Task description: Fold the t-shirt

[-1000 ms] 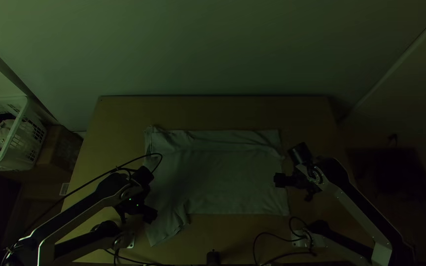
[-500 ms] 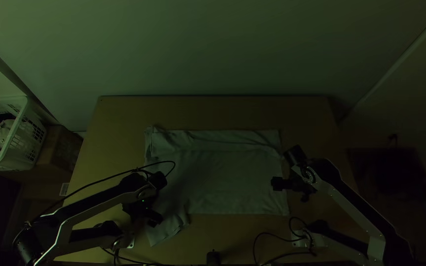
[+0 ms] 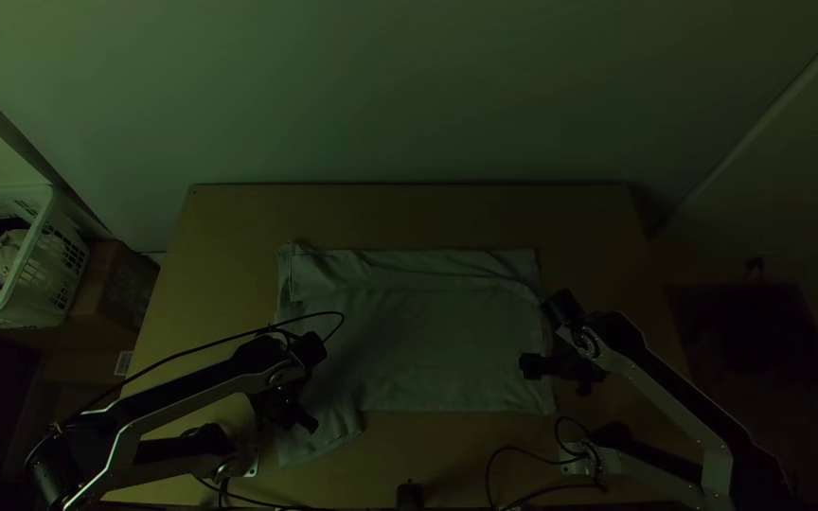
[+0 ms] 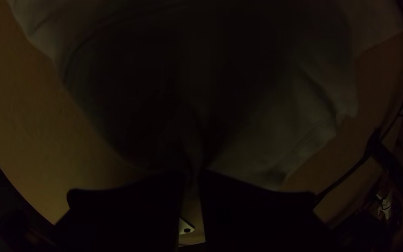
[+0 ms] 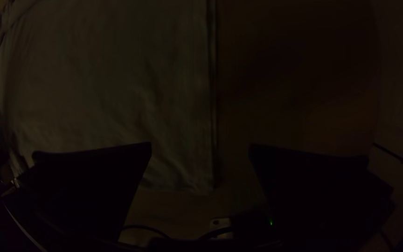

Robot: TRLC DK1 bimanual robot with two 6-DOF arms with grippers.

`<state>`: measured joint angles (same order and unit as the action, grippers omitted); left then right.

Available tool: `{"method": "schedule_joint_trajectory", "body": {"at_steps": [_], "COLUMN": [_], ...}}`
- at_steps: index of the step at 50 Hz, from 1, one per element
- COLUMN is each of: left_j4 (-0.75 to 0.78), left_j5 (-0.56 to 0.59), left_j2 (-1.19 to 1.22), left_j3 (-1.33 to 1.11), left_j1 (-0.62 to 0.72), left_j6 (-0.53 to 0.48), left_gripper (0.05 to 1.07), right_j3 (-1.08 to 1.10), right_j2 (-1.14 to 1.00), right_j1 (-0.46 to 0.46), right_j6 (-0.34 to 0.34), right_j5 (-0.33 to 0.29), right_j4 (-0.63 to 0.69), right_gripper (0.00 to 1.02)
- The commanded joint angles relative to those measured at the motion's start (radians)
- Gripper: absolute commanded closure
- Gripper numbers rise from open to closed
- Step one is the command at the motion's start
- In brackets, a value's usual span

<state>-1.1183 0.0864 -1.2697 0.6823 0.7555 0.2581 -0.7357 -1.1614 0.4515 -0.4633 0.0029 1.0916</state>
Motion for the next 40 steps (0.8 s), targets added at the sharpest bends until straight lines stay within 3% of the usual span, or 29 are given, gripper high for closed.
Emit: {"method": "schedule_joint_trajectory", "body": {"at_steps": [1,4,13,18,26,31,36,40], "left_j4": [0.037,0.032,0.006,0.0,-0.002,-0.006,-0.014,-0.021], "left_j5": [-0.007,-0.007,-0.007,-0.007,-0.007,-0.007,-0.008,-0.007], "left_j2": [0.02,0.032,0.05,0.058,0.067,0.073,0.081,0.089], "left_j3": [0.028,0.048,0.094,0.102,0.102,0.106,0.114,0.12], "left_j1": [-0.022,-0.042,-0.09,-0.102,-0.114,-0.122,-0.137,-0.162], "left_j6": [0.004,-0.006,-0.034,-0.042,-0.043,-0.043,-0.051,-0.069], "left_gripper": [1.04,1.04,1.04,1.04,1.04,1.04,1.04,1.04], "right_j3": [0.048,0.062,0.117,0.134,0.134,0.139,0.145,0.14], "right_j2": [-0.029,-0.044,-0.104,-0.104,-0.155,-0.158,-0.155,-0.155], "right_j1": [0.007,0.009,0.047,0.055,0.065,0.099,0.141,0.156], "right_j6": [0.011,0.017,0.017,0.032,0.034,0.043,0.045,0.055], "right_j5": [-0.014,-0.026,-0.043,-0.095,-0.096,-0.096,-0.095,-0.093], "right_j4": [0.004,0.004,0.004,-0.001,-0.002,0.005,0.011,0.01], "right_gripper": [0.08,0.13,0.13,0.13,0.17,0.36,0.49,0.67]}}
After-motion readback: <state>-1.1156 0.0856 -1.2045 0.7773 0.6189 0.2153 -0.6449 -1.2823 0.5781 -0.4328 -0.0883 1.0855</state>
